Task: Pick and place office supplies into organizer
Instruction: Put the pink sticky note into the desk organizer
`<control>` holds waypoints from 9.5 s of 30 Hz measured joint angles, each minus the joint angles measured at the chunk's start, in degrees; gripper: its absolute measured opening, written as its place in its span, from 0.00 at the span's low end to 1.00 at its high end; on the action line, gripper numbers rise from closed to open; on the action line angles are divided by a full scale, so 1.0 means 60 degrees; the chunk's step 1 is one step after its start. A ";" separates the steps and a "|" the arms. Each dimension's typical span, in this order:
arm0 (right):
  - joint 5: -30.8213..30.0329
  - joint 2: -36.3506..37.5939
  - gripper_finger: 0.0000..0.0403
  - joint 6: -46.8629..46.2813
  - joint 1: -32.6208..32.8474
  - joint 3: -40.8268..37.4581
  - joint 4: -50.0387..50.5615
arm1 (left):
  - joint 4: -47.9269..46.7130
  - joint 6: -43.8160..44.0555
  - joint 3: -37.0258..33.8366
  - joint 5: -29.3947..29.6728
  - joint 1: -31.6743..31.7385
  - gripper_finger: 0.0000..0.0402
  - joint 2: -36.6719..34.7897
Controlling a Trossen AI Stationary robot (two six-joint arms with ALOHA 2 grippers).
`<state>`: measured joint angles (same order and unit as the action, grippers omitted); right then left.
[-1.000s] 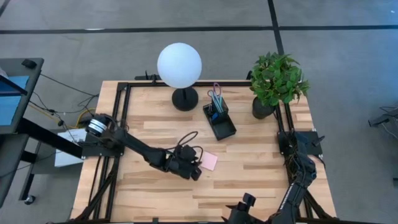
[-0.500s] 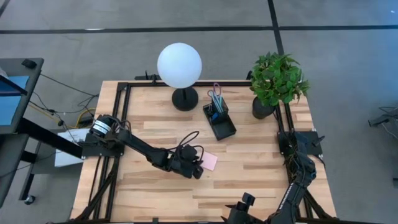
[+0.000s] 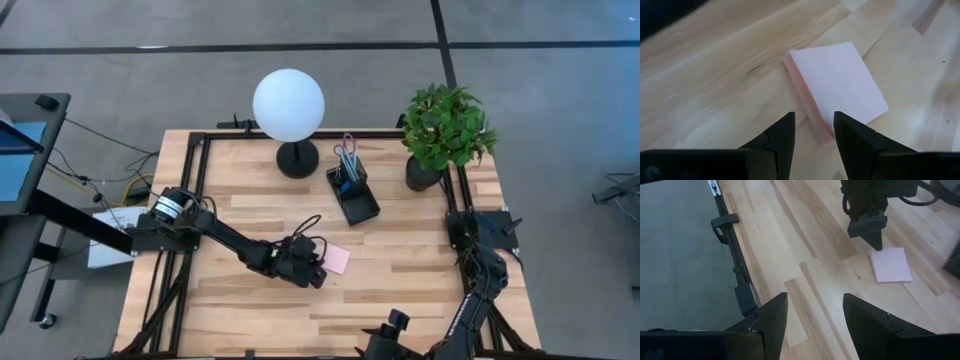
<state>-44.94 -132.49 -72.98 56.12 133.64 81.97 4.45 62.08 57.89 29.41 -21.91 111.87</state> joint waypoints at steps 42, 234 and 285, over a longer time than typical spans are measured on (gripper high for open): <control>0.0010 0.0000 0.47 0.0245 -0.0010 0.0004 -0.0022 | 0.0759 -0.2455 0.0779 0.0032 0.0478 0.01 0.0780; 0.6437 0.4994 0.45 0.6245 -0.5666 -1.4429 -1.5071 | -0.0224 -0.4076 0.0786 -0.1445 -0.0414 0.05 0.0160; 0.4479 0.4994 0.49 0.3896 -0.4357 -1.4411 -1.3471 | 0.0271 -0.3718 0.0786 -0.3111 0.0248 0.35 0.0160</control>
<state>-18.06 -102.52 -49.60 29.98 47.18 1.15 6.08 39.77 62.61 10.74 -20.43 112.84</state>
